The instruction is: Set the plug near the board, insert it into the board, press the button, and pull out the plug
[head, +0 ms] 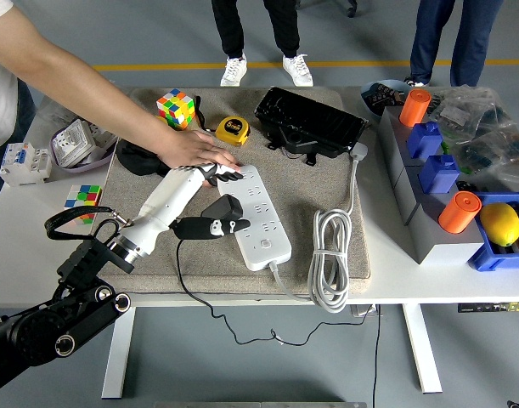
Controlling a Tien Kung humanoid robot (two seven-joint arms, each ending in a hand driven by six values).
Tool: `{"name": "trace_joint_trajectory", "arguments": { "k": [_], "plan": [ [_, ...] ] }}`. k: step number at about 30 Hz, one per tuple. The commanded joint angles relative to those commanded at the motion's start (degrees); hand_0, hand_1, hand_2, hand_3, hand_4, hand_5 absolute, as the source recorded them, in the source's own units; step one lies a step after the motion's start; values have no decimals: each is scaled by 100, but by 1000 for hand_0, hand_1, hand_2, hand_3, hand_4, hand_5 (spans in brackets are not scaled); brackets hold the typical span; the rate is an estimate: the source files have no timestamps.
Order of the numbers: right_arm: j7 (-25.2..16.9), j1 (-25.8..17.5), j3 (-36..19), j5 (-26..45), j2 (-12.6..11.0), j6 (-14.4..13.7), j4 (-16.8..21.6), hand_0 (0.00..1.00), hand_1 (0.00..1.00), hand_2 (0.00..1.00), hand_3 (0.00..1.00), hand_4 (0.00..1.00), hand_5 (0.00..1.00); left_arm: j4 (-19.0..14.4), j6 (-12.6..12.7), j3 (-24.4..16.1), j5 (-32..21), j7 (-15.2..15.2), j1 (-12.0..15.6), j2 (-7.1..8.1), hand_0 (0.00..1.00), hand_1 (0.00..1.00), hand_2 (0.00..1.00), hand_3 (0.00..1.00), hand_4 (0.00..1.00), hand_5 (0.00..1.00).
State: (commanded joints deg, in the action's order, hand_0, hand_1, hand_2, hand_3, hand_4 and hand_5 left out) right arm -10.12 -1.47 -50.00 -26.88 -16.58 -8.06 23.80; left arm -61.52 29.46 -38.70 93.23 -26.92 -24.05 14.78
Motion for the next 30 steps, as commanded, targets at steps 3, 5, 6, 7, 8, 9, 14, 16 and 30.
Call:
{"name": "trace_joint_trajectory", "arguments": {
  "k": [3,5,6,7,8,9,14,16,30],
  "plan": [
    [-6,-5,7,1,2,-1,-1,601,607,545,545,751,252,5,-54,18,147,192,110,-16,823,822,813,781,957,690],
    [-11,-6,14,3,4,-2,-3,601,607,545,545,751,252,13,-80,20,225,303,170,-36,823,822,813,781,957,690],
    [-12,-6,19,4,5,-1,-3,601,607,545,545,751,252,24,-78,24,263,342,196,-48,823,822,813,781,957,690],
    [-14,-4,25,4,4,0,-2,601,607,545,545,751,252,42,-61,28,307,373,222,-61,823,822,813,781,957,690],
    [-15,-3,29,5,3,0,-2,601,607,545,545,751,252,54,-45,28,340,397,239,-69,823,822,813,781,957,690],
    [-18,-1,31,6,1,0,-1,601,607,544,546,753,252,69,-26,25,366,416,256,-76,840,833,825,790,933,690],
    [-29,12,50,8,-18,-1,0,601,607,544,546,753,252,205,97,-65,478,432,310,-69,840,833,825,790,933,690],
    [-32,9,44,7,-18,-2,1,601,607,544,546,752,251,231,113,-91,500,425,322,-46,838,832,824,787,935,703],
    [-45,-4,14,-22,-22,4,36,601,605,545,546,752,249,437,135,4,648,484,354,-1,836,830,822,783,939,708]
  ]
}}
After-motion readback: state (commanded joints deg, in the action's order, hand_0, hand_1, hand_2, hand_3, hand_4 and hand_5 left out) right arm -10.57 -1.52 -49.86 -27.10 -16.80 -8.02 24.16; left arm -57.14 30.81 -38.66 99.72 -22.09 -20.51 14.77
